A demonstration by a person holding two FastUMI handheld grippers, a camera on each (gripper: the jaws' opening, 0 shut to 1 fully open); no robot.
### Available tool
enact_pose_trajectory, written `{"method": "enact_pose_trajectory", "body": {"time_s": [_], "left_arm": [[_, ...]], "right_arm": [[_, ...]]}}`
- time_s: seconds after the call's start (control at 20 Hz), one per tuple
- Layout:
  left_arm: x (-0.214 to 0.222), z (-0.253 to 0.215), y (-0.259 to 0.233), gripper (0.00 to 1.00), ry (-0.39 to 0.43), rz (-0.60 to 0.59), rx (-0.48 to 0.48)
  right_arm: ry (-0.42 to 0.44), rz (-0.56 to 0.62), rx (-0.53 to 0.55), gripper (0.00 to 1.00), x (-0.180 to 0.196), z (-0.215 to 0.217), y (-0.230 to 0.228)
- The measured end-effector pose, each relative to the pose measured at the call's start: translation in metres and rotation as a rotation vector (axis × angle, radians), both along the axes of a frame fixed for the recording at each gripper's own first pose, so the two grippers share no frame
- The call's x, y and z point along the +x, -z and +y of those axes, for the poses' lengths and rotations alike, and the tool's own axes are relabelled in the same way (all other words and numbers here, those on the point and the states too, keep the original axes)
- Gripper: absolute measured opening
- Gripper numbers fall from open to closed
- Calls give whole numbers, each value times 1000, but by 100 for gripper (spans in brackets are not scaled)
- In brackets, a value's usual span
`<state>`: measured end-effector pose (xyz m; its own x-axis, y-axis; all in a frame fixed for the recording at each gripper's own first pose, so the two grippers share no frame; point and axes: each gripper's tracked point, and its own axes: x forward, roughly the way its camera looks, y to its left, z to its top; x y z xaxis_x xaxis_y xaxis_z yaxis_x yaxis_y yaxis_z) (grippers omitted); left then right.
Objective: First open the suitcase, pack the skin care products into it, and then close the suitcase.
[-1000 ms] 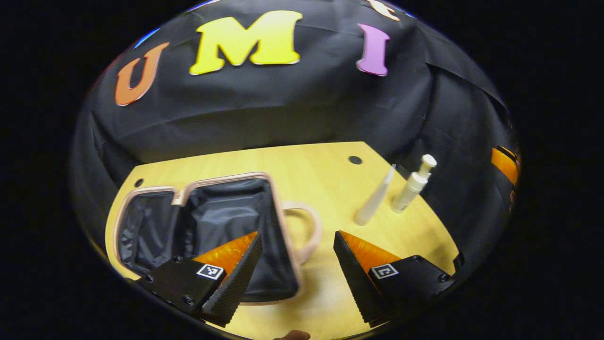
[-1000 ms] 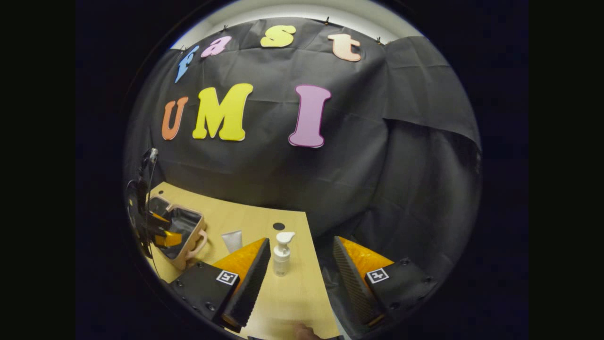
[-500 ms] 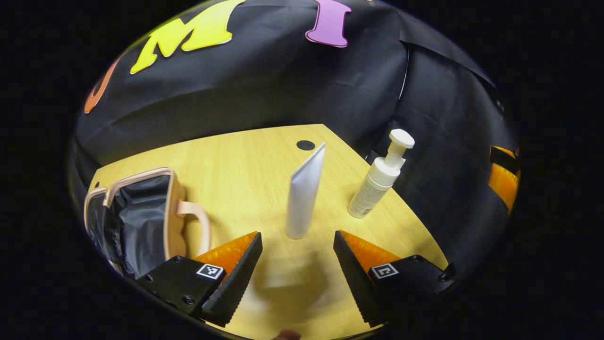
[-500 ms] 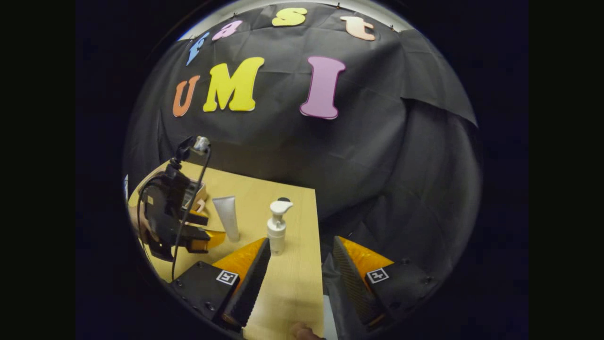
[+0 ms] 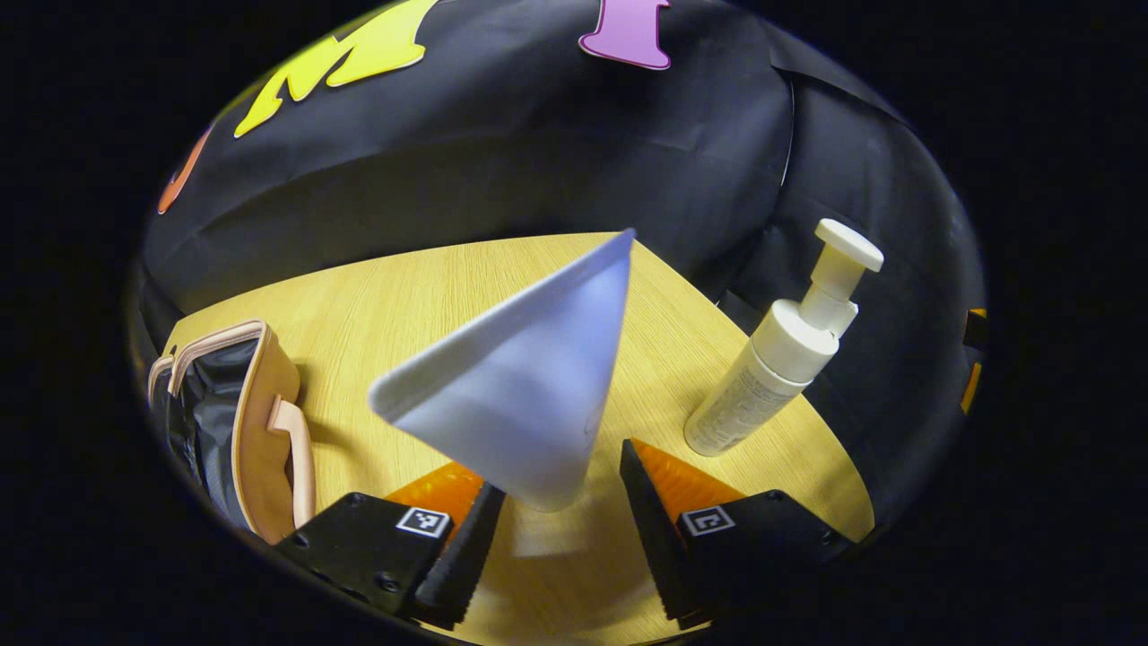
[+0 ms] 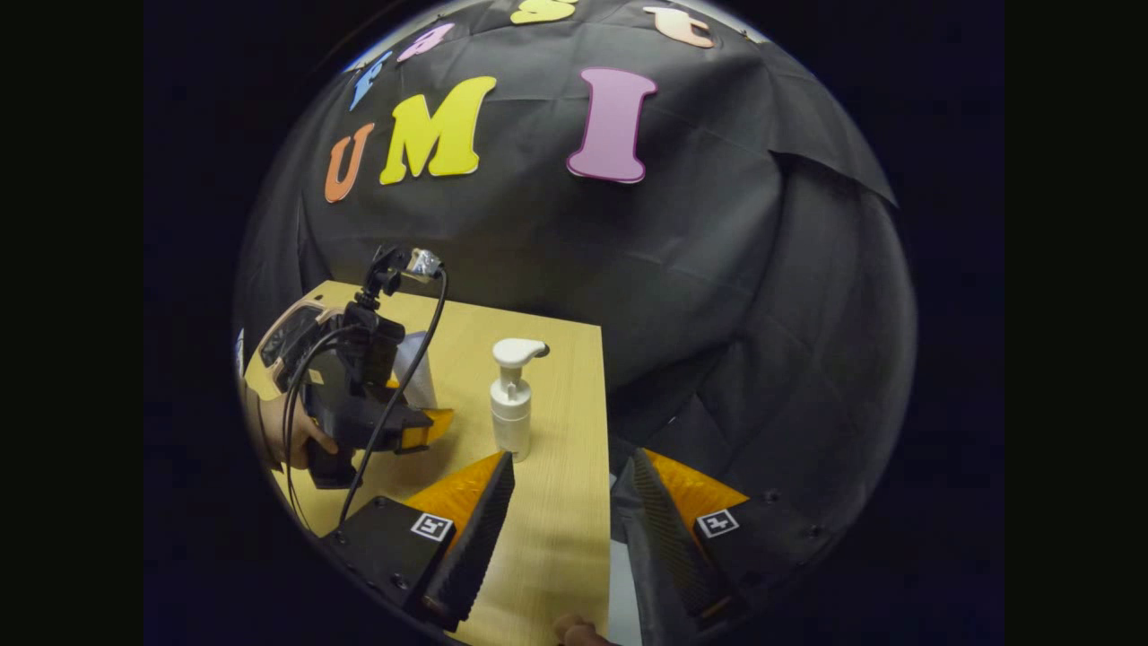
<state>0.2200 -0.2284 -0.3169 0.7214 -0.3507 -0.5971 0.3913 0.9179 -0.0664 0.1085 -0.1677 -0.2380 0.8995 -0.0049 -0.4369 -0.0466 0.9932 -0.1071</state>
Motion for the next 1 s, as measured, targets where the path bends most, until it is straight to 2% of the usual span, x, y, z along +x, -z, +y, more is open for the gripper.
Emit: {"method": "enact_pose_trajectory", "body": {"time_s": [0.1,0.2,0.3,0.35,0.4,0.7,1.0], "left_arm": [[3,4,3,72,-6,-4,21],[6,3,4,52,6,-3,17],[1,4,3,51,10,4,20],[-1,4,0,58,14,9,15],[-5,5,-4,50,15,8,10],[-41,34,-54,50,-5,-22,-7],[-101,96,-107,50,-103,-60,-27]], "right_arm": [[-12,8,3,80,3,3,3],[-24,6,19,80,7,7,2],[-38,-3,26,80,14,14,1],[-47,-9,30,80,19,18,-1],[-56,-16,32,80,24,23,-3],[-89,-14,87,80,62,50,7],[-43,31,157,80,99,61,52]]}}
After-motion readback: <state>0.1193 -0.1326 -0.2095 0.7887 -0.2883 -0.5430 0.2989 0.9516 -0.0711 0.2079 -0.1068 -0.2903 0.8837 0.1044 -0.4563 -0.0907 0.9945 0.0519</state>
